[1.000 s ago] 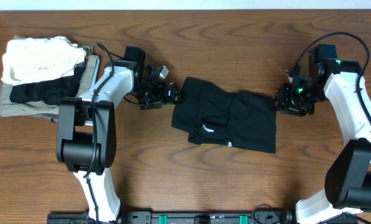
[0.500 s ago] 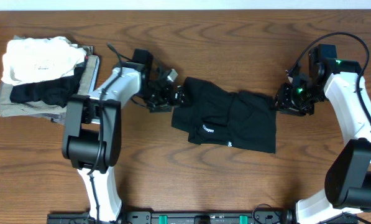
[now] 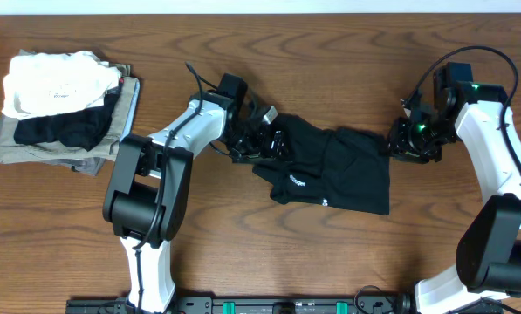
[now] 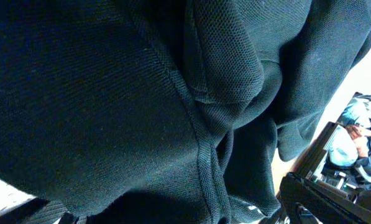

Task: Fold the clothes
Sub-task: 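Reach the left gripper right and grasp the shirt's left edge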

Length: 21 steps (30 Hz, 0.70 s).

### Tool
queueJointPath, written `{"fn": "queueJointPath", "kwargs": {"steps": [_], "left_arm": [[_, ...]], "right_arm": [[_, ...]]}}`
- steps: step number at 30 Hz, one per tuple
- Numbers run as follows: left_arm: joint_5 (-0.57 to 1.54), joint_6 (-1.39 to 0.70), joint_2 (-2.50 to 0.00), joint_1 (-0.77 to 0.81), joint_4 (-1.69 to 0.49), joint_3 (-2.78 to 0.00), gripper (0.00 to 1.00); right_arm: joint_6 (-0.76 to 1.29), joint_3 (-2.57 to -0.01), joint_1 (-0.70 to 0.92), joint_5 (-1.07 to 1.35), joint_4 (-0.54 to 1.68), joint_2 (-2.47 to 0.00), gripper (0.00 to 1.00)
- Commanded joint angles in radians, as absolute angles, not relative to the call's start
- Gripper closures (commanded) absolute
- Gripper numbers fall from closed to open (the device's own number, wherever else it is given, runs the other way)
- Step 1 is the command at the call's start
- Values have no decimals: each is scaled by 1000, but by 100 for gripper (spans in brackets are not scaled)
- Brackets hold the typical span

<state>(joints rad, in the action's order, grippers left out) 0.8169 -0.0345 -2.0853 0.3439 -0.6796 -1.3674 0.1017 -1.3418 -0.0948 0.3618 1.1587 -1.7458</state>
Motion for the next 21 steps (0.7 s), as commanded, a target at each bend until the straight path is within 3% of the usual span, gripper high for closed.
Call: {"fn": "queueJointPath", "kwargs": {"steps": [1, 8, 13, 21], "left_arm": [[818, -51, -2117, 362, -678, -1362, 2], [796, -84, -2117, 386, -660, -1362, 1], [565, -189, -2117, 375, -669, -1362, 1], [564, -242, -2117, 276, -667, -1362, 2]], "right_arm": [[88, -1352, -98, 358, 1161, -1739, 67], [88, -1352, -98, 358, 1163, -1739, 68], [88, -1349, -98, 358, 1175, -1739, 68], [73, -1342, -98, 355, 1182, -1739, 69]]}}
